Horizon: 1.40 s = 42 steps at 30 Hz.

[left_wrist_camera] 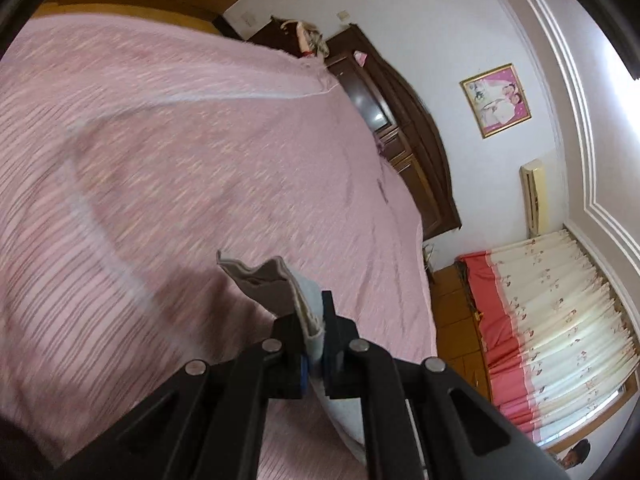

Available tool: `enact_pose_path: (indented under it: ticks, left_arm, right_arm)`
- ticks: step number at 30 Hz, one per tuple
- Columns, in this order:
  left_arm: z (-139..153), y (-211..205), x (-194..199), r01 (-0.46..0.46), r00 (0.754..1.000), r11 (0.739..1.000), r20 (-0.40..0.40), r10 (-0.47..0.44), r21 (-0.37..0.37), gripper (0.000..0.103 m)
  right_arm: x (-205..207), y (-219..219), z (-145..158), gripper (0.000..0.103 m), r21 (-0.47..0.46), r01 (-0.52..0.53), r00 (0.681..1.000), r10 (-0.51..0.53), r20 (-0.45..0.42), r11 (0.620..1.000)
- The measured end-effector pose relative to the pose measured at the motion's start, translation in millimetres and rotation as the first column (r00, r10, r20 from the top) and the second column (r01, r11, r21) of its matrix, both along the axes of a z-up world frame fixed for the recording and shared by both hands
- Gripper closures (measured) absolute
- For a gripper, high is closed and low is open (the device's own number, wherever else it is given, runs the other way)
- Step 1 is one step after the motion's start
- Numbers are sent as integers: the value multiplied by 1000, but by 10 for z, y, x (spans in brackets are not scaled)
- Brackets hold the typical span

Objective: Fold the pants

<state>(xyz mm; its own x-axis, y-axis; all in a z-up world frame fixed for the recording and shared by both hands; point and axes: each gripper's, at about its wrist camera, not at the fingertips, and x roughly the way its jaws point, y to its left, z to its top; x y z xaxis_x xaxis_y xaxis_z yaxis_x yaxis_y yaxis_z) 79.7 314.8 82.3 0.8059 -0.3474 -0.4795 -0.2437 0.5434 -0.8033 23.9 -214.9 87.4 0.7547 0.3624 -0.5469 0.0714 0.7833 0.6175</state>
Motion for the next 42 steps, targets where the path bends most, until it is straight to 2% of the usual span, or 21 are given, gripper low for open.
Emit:
enact_pose_path:
  ticks: [5, 7, 9, 11, 13, 14, 15, 16, 17, 18, 21, 23, 25, 27, 30, 32, 37, 39, 40, 41, 42]
  left_arm:
    - [-386, 92, -168, -9, 995, 999, -103, 4, -42, 98]
    - [-487, 143, -146, -16, 985, 1000, -174, 17, 8, 93]
    - [-537, 172, -237, 0, 971, 999, -239, 11, 47, 62]
    - [-489, 89, -459, 21, 985, 998, -174, -11, 53, 57]
    - [-349, -208, -674, 91, 993, 987, -86, -80, 136, 57]
    - [-259, -455, -742, 178, 984, 961, -59, -169, 210, 55]
    - [-165, -813, -799, 294, 955, 900, -67, -288, 322, 55]
    - [-113, -1133, -842, 379, 922, 831, -87, -377, 408, 55]
    - [-76, -1506, -888, 457, 877, 746, -103, -470, 484, 57]
    - [-66, -1975, -927, 538, 807, 646, -109, -580, 541, 63]
    - [-151, -2812, -848, 637, 671, 499, -103, -735, 587, 67]
    - [-257, -3208, -678, 650, 636, 444, -123, -762, 616, 67]
    - [-411, -3375, -545, 644, 650, 443, -141, -747, 623, 67]
    - [-498, -3374, -452, 637, 679, 487, -134, -722, 598, 67]
    - [-482, -3312, -407, 641, 681, 534, -88, -727, 550, 66]
    - [-457, -3309, -361, 628, 701, 555, -87, -708, 545, 66]
    - [-398, -3204, -489, 568, 766, 623, -71, -639, 537, 61]
    - [-350, -3217, -618, 505, 775, 580, -39, -631, 639, 30]
    - [-356, -3275, -586, 480, 775, 530, -55, -629, 699, 28]
    - [-370, -3357, -535, 453, 788, 453, -108, -606, 768, 28]
    - [-387, -3400, -492, 452, 789, 411, -139, -599, 792, 28]
  right_arm:
    - [-360, 59, -332, 76, -93, -40, 996, 32, -83, 995]
    - [-420, 83, -472, 75, -132, -45, 992, 28, -126, 990]
    - [-390, 108, -569, 73, -192, -51, 977, 9, -214, 980]
    - [-437, 128, -488, 69, -205, -53, 979, 10, -205, 977]
    - [-508, 102, -335, 55, -248, -35, 990, 0, -143, 968]
    - [-571, 90, -228, 50, -282, -19, 995, -9, -98, 959]
    - [-627, 74, -123, 36, -322, 8, 997, -31, -65, 947]
    - [-676, 78, -19, 26, -348, 23, 999, -37, -36, 937]
    - [-737, 92, 87, 25, -359, 25, 1000, -27, -1, 933]
    - [-791, 141, 187, 25, -352, 9, 999, 3, 34, 936]
    - [-842, 469, 285, 25, -271, -129, 983, 160, 95, 954]
    - [-782, 762, 194, 25, -187, -275, 949, 298, 105, 943]
    - [-670, 1028, -20, 26, -112, -369, 923, 378, 73, 923]
    - [-588, 1194, -319, 30, -58, -400, 916, 401, 10, 915]
    - [-555, 1239, -808, 36, -2, -369, 927, 368, -77, 930]
    - [-598, 1243, -859, 41, -13, -330, 943, 329, -57, 944]
    - [-642, 1365, -859, 34, -73, -370, 929, 369, -28, 926]
    - [-671, 1419, -856, 34, -119, -383, 923, 383, -24, 916]
    - [-719, 1461, -857, 34, -142, -390, 920, 391, -24, 910]
    - [-738, 1492, -858, 34, -162, -393, 918, 396, -19, 905]
    - [-738, 1482, -863, 34, -165, -392, 919, 395, -16, 905]
